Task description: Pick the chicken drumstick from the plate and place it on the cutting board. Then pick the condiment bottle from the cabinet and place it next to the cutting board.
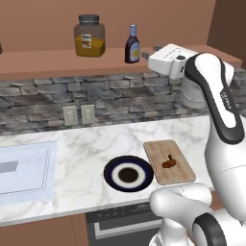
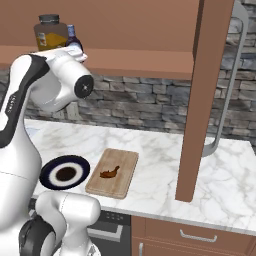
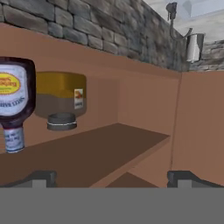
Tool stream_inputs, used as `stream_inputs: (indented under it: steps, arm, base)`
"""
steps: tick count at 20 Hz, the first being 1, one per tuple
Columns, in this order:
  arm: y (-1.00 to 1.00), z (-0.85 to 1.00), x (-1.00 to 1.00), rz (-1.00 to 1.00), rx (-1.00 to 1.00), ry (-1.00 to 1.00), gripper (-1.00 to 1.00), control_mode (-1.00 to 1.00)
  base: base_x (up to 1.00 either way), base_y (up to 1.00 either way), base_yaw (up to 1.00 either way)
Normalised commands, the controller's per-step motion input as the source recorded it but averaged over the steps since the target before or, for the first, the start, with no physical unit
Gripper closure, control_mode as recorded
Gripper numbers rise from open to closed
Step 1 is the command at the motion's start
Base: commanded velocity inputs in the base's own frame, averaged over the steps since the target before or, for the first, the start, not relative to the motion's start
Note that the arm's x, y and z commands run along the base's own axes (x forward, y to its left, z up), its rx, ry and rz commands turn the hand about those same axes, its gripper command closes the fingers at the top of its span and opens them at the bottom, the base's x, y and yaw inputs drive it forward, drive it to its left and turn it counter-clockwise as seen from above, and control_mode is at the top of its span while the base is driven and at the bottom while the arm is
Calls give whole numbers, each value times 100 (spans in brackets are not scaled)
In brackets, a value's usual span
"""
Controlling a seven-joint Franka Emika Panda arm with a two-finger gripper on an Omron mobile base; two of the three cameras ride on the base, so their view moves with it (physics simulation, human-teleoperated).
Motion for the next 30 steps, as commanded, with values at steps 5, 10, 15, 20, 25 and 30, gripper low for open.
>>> stream_inputs:
  steps: [5,10,15,20,25,30]
  arm:
    - [-1,13,0,-2,0,0,-100,-100]
    - [-2,8,0,-2,0,0,-100,-100]
    - [-3,3,1,-1,0,0,-100,-100]
    - [-4,0,6,0,0,0,-100,-100]
    - [-5,0,9,0,0,0,-100,-100]
    - [-4,0,15,-1,0,0,-100,-100]
  base:
    - [0,0,0]
    - [0,0,0]
    - [0,0,0]
    - [0,0,0]
    - [0,0,0]
    - [0,0,0]
